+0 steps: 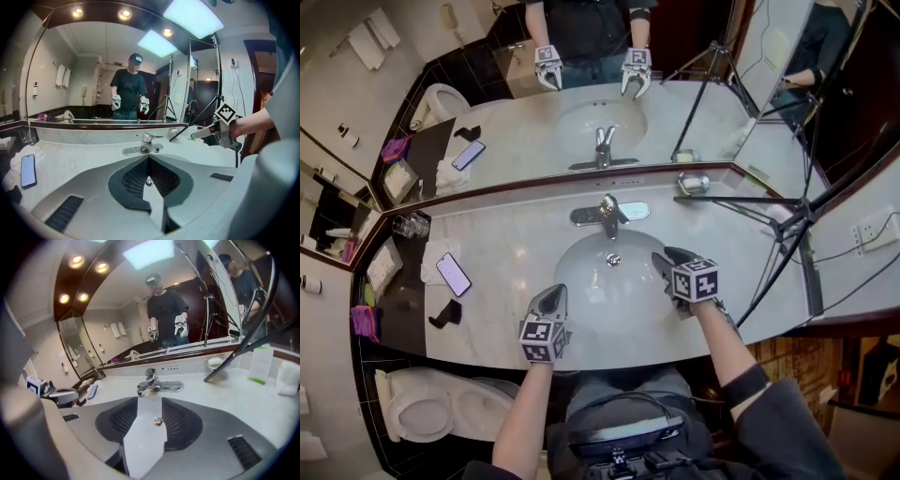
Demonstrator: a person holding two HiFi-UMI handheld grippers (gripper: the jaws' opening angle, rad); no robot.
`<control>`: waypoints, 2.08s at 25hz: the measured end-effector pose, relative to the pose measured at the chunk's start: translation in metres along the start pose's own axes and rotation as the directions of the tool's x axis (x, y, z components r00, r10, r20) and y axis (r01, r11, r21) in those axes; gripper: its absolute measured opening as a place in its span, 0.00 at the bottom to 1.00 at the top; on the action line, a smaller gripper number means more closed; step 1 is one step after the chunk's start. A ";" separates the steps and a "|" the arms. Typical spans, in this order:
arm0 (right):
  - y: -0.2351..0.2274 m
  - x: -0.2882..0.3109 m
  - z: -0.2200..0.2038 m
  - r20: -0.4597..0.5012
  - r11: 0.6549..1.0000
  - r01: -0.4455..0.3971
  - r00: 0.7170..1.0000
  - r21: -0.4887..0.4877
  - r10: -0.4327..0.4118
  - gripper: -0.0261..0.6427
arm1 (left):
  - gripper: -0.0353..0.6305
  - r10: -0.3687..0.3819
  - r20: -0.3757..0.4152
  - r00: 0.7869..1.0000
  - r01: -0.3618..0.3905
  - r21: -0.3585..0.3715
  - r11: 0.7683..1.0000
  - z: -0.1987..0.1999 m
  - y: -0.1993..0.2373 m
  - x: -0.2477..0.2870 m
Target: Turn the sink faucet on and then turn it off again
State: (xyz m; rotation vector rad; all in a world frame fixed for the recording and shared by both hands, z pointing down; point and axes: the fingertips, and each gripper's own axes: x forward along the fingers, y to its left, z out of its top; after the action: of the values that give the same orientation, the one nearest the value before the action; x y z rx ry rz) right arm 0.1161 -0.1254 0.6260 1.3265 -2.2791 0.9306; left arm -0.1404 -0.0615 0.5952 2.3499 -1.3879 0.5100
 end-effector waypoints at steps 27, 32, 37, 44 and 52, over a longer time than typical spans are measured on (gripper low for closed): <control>0.011 0.163 0.056 -0.030 0.873 -0.249 0.958 0.420 0.287 0.27 | 0.03 0.064 -0.073 0.995 -0.068 -0.056 0.996 -0.030 0.044 0.024; 0.009 0.168 0.061 -0.027 0.869 -0.233 0.962 0.437 0.272 0.19 | 0.03 0.069 -0.089 0.994 -0.075 -0.067 0.995 -0.041 0.046 0.024; 0.009 0.169 0.063 -0.028 0.855 -0.213 0.966 0.473 0.256 0.21 | 0.03 0.063 -0.094 0.994 -0.070 -0.072 0.995 -0.044 0.044 0.025; 0.008 0.167 0.069 -0.003 0.817 -0.213 0.967 0.535 0.254 0.19 | 0.03 0.059 -0.087 0.994 -0.065 -0.067 0.996 -0.039 0.046 0.029; 0.011 0.172 0.089 0.005 0.811 -0.202 0.971 0.549 0.238 0.28 | 0.03 0.063 -0.082 0.995 -0.069 -0.073 0.995 -0.036 0.046 0.031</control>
State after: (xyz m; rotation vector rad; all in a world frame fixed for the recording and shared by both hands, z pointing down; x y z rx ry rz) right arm 0.0228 -0.2925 0.6580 1.2114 -2.2329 1.7864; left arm -0.1716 -0.0879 0.6472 2.2064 -1.4267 0.5532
